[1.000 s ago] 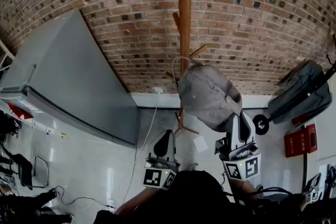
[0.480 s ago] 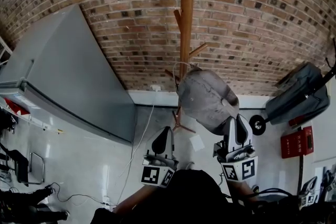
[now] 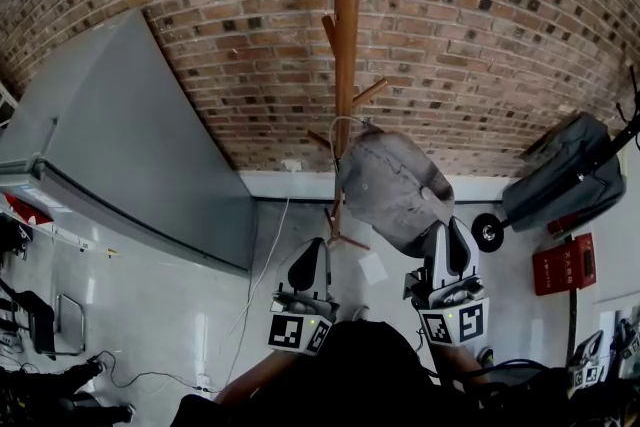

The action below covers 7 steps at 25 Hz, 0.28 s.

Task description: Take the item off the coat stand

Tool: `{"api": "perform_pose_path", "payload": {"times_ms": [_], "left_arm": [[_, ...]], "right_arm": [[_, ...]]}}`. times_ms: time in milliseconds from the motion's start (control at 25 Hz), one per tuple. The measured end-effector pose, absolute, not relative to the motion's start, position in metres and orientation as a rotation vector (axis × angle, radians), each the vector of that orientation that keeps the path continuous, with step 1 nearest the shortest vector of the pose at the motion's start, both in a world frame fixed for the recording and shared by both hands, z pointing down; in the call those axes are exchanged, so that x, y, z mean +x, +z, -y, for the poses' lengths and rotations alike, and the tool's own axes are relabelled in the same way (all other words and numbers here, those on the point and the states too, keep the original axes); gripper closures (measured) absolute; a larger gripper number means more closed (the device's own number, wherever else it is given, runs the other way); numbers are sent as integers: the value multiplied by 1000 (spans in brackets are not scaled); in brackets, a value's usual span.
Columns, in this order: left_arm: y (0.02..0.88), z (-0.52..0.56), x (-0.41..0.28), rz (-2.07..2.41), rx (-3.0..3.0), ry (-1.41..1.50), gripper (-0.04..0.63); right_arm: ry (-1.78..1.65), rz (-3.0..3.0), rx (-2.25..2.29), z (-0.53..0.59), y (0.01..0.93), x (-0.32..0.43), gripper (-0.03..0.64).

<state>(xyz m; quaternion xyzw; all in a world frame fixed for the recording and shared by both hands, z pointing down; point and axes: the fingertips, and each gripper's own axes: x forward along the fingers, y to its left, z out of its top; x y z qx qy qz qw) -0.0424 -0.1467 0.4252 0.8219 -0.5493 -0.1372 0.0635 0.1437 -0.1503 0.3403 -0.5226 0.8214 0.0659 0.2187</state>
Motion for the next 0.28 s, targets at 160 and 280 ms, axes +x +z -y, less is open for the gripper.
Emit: {"api": "perform_pose_path", "payload": {"times_ms": [160,280], "left_arm": [[427,148,-41,1656,2482,-409,580],[428,149,-40,1652,2485,-407,580]], "right_arm": [[177,-2268,-1457,152,342,146,569],[170,-2267,-1459,153,344,146,569]]}}
